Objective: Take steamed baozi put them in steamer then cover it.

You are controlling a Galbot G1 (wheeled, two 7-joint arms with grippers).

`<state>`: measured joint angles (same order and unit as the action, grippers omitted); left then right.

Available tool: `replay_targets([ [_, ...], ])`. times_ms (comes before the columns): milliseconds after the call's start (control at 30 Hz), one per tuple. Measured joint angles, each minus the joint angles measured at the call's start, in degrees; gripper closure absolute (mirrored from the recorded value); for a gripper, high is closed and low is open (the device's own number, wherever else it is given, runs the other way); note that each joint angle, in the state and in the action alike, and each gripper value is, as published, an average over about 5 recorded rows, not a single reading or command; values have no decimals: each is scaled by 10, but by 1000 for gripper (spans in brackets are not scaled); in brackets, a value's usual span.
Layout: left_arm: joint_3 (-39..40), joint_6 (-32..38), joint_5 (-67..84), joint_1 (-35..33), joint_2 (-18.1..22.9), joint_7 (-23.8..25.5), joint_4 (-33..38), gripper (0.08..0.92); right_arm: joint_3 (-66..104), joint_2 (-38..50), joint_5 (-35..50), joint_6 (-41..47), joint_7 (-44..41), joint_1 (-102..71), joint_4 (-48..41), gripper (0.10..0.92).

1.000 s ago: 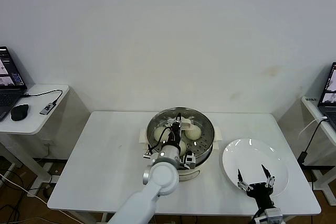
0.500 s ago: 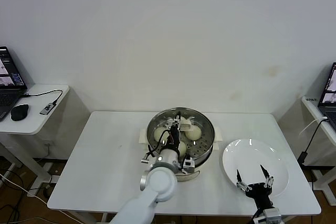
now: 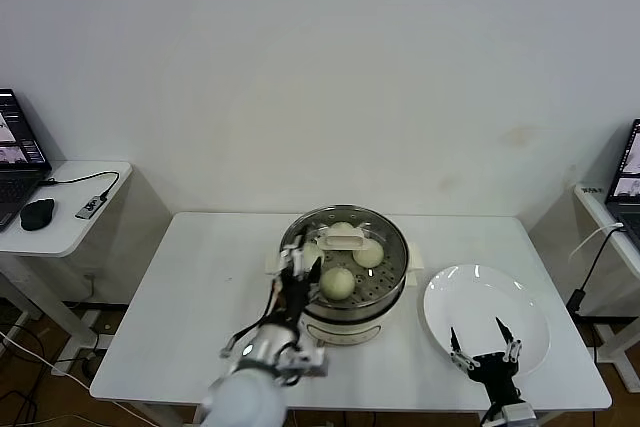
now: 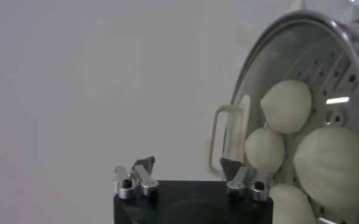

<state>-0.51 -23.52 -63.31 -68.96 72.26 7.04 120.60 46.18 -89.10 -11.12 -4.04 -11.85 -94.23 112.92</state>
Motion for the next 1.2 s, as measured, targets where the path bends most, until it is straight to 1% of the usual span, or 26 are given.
replay_targets([
  [100, -51, 46, 96, -58, -13, -45, 20, 178, -5, 4, 9, -7, 0, -5, 5, 203],
  [233, -124, 129, 246, -128, -22, -94, 21, 177, -13, 15, 30, -16, 3, -14, 13, 203],
  [467, -199, 234, 490, -222, -29, -136, -2, 177, -25, 43, 69, -23, 7, -32, 17, 203],
  [600, -222, 277, 585, -251, -25, -147, -17, 177, -31, 57, 81, -28, 7, -43, 16, 203],
  [767, -244, 316, 669, -276, -23, -148, -37, 177, -40, 64, 85, -36, 6, -52, 14, 203],
  [933, -257, 335, 716, -295, -22, -143, -50, 177, -48, 67, 86, -40, 4, -59, 16, 203],
  [1200, -265, 348, 753, -311, -18, -136, -67, 177, -55, 73, 94, -43, 4, -72, 25, 203],
])
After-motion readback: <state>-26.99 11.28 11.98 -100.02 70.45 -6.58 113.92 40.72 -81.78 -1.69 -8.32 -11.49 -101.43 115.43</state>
